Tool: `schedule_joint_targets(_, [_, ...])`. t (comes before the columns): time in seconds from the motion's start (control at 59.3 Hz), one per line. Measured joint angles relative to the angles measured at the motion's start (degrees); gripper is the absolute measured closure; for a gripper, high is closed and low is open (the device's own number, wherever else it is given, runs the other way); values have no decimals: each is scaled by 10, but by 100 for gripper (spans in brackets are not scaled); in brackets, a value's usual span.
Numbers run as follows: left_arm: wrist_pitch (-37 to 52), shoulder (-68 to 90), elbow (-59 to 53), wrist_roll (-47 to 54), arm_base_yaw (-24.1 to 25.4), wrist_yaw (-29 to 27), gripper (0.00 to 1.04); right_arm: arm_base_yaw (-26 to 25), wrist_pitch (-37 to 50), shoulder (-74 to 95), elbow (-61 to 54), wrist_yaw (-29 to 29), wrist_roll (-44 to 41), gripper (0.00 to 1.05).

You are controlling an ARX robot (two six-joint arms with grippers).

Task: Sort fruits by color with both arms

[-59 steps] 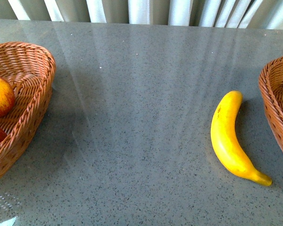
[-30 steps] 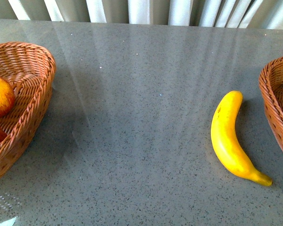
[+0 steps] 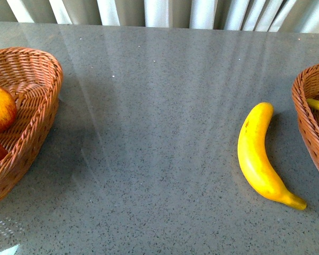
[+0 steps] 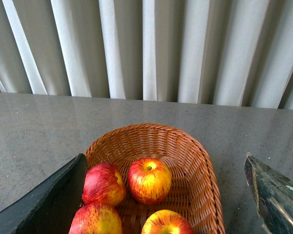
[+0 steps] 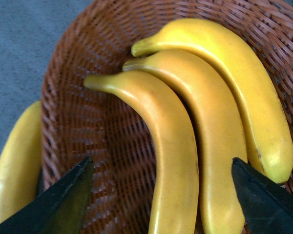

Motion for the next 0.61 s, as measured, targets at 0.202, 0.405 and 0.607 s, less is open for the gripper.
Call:
schedule_joint_targets(0.202, [0,0,0,0,0,0,9,149,-57,-30,21,85,49,9])
schedule_joint_targets(0.405, [0,0,0,0,0,0,9,319,-101,53,85,178,127,9])
schedule_joint_targets(0.607, [0,0,0,0,0,0,9,377,-150,145,137,209,191,9])
